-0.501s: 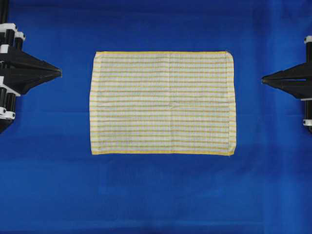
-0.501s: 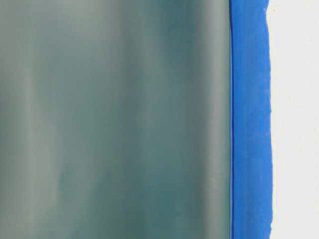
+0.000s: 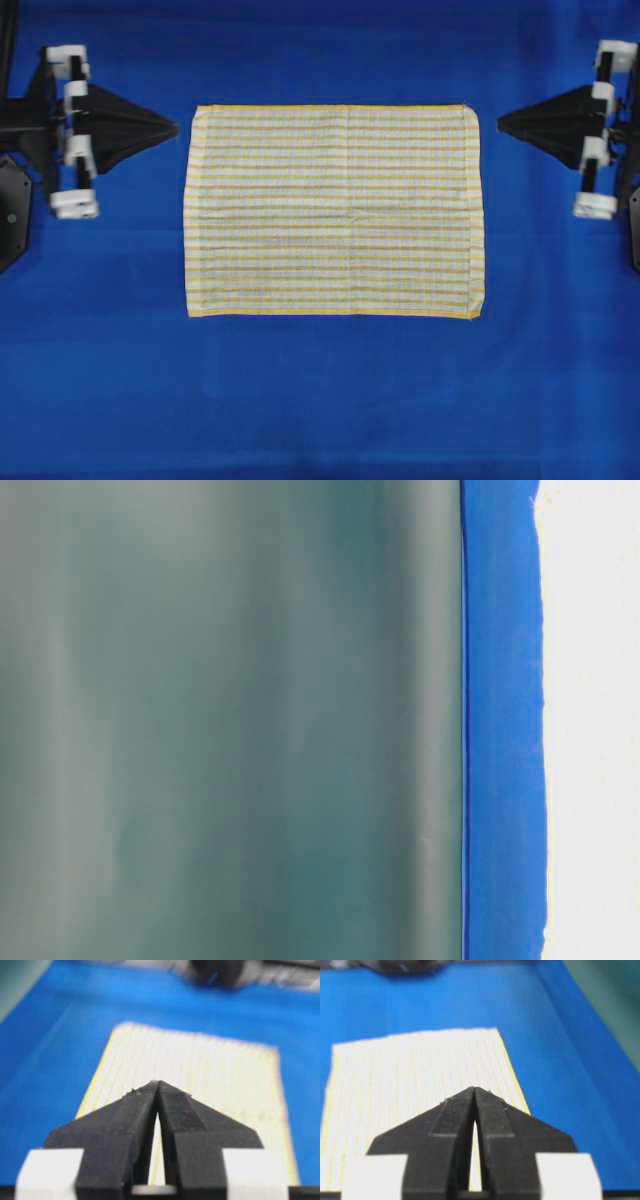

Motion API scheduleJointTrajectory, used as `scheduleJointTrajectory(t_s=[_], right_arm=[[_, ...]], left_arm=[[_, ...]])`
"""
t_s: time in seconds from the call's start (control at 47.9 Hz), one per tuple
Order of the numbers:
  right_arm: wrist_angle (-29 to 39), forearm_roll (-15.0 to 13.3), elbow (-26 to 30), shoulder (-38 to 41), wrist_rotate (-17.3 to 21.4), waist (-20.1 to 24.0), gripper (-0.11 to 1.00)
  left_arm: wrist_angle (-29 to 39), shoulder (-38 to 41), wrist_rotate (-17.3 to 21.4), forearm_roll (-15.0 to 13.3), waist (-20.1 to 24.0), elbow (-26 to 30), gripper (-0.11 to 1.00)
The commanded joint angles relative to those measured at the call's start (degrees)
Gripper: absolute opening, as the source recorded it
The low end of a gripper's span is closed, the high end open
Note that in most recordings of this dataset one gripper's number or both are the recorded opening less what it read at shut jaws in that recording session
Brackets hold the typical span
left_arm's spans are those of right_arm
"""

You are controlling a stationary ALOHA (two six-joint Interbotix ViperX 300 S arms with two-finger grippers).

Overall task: Fold the yellow towel.
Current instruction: 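Move both grippers to the towel's top left and right corners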

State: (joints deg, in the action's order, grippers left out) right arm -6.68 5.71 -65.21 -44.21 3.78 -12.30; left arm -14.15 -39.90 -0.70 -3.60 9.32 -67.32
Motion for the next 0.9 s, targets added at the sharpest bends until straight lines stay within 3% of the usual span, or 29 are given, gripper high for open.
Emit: scheduleJointTrajectory(t_s=[0.0, 0.104, 0.272, 0.334, 0.46, 0.585, 0.877], right_arm=[[-0.09, 0.26, 1.49, 2.9, 0.79, -2.11, 0.03], [0.09, 0.26, 1.85, 7.12, 1.76, -4.31, 0.23], [0.0, 0.26, 2.9, 15.73, 1.76, -6.94, 0.72], [-0.26, 0.18, 3.16, 18.98, 1.76, -8.35, 0.75], [-1.93, 0.0, 3.69, 26.02, 1.49, -11.34, 0.7], [-5.01, -0.18, 3.96, 31.73, 1.23, -13.8, 0.7], [-9.32, -0.18, 4.04, 39.99, 1.23, -15.12, 0.69]], left_arm=[[0.0, 4.66, -0.53, -0.26, 2.02, 1.41, 0.02], [-0.44, 10.02, -2.64, -0.26, 4.31, 2.81, 0.23], [-0.53, 18.28, -4.22, -0.09, 8.0, 3.87, 0.74], [-1.05, 20.74, -4.13, -0.09, 9.49, 3.87, 0.85], [-4.13, 25.66, -4.13, -0.09, 12.48, 3.43, 0.78], [-7.29, 29.79, -3.87, 0.09, 14.77, 3.16, 0.79], [-13.45, 39.2, -2.46, 0.09, 16.26, 3.25, 0.8]])
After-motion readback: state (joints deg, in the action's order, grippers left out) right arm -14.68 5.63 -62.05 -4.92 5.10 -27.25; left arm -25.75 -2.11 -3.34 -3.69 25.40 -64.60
